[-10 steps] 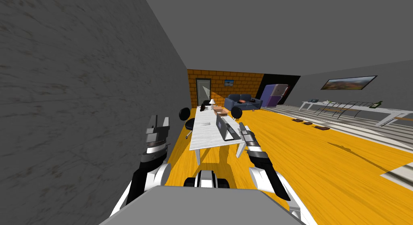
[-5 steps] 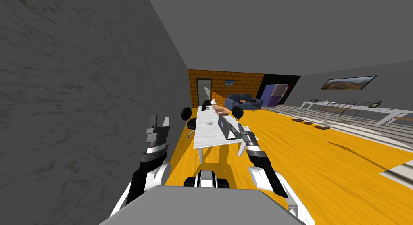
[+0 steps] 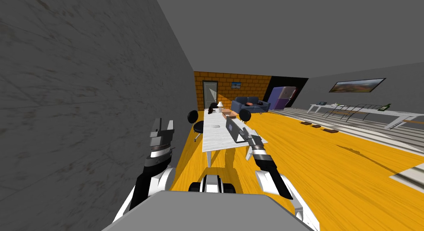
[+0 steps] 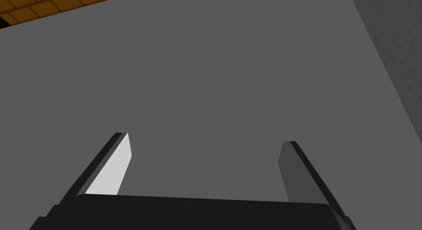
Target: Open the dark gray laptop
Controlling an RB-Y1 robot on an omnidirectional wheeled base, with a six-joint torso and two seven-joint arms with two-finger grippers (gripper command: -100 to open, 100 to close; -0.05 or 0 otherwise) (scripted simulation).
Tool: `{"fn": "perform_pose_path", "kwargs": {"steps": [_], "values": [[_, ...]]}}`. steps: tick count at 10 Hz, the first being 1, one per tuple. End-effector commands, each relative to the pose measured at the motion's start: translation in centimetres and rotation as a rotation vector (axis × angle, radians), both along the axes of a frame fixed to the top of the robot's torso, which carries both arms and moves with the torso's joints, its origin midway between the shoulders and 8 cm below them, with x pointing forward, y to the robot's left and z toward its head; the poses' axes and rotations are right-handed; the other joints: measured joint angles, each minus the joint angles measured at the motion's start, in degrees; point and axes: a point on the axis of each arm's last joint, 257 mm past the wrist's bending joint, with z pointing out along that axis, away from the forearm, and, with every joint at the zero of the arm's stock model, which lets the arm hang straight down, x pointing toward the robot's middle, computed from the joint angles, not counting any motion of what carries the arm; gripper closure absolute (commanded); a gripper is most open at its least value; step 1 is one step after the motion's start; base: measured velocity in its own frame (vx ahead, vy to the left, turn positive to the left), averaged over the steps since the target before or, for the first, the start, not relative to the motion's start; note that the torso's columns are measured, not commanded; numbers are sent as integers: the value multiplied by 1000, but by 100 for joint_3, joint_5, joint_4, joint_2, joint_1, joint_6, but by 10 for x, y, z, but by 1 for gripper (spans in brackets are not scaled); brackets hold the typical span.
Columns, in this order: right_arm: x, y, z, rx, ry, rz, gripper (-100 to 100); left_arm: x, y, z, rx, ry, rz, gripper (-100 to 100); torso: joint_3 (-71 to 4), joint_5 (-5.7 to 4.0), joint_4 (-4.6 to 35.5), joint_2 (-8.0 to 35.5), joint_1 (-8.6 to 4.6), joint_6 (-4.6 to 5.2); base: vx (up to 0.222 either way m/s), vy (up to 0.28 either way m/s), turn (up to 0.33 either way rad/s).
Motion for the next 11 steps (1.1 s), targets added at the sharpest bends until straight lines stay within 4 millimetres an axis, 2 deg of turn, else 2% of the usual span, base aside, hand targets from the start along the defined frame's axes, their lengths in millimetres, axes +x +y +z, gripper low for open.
{"fn": "perform_pose_path", "kwargs": {"steps": [1,6,9,10,11], "values": [[7,-6,-11,-80,30,-44,-100,0,0,0,0,0,0,0,2,3,1,3,3,-1,-28,106,-6],[14,-16,-28,-220,80,-116,-100,0,0,0,0,0,0,0,-1,-2,0,-3,-11,0,2,68,-7],[22,-29,-47,-313,135,-164,-100,0,0,0,0,0,0,0,1,2,1,1,3,-1,19,51,-11],[22,-29,-47,-337,136,-174,-100,0,0,0,0,0,0,0,0,3,0,-2,10,0,37,60,-15],[25,-36,-57,-373,166,-193,-100,0,0,0,0,0,0,0,-2,3,0,-3,5,-1,41,57,-8]]}}
